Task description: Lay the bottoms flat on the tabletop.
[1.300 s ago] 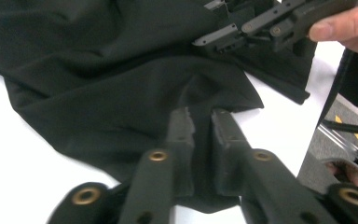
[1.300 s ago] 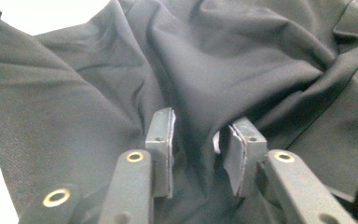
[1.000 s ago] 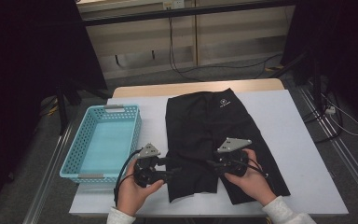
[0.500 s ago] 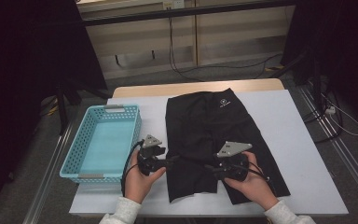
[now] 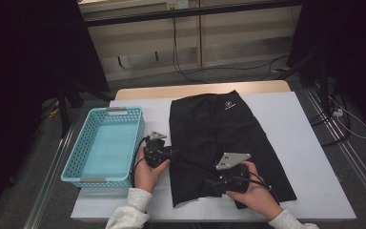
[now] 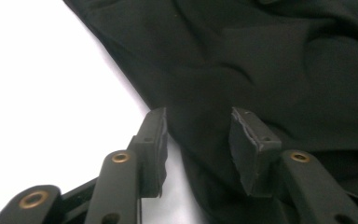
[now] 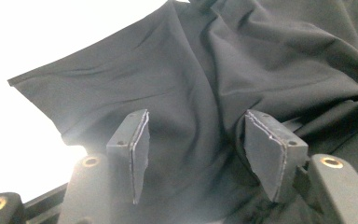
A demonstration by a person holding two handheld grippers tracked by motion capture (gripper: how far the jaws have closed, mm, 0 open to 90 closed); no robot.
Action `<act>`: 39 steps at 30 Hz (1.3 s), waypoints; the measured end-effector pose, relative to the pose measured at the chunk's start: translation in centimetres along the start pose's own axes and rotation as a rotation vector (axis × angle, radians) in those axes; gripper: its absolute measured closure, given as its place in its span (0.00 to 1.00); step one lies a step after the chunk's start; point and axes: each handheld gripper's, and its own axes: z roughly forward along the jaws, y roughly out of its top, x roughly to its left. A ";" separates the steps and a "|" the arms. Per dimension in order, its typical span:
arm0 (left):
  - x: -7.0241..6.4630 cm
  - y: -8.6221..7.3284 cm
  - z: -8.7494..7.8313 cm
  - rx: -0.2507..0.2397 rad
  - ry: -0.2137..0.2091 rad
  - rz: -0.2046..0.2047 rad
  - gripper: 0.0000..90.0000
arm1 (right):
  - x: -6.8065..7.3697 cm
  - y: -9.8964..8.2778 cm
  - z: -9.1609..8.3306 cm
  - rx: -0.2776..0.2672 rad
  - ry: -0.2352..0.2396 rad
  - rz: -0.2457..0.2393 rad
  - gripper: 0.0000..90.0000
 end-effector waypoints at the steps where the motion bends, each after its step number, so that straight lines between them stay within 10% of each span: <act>1: 0.1 0.0 0.1 0.015 -0.005 0.002 0.68 | -0.1 0.0 -0.1 -0.002 -0.002 0.000 0.46; 13: -0.2 0.7 0.8 0.054 -0.036 -0.059 0.95 | -0.7 -0.2 -1.0 -0.016 -0.025 0.010 0.45; 34: 1.3 2.1 -0.5 0.014 -0.044 -0.163 0.96 | 2.0 -0.5 2.0 0.056 0.096 -0.076 0.47; 39: 1.6 2.6 -0.5 0.008 -0.025 -0.167 0.96 | 1.9 -0.4 2.3 0.033 0.109 -0.074 0.72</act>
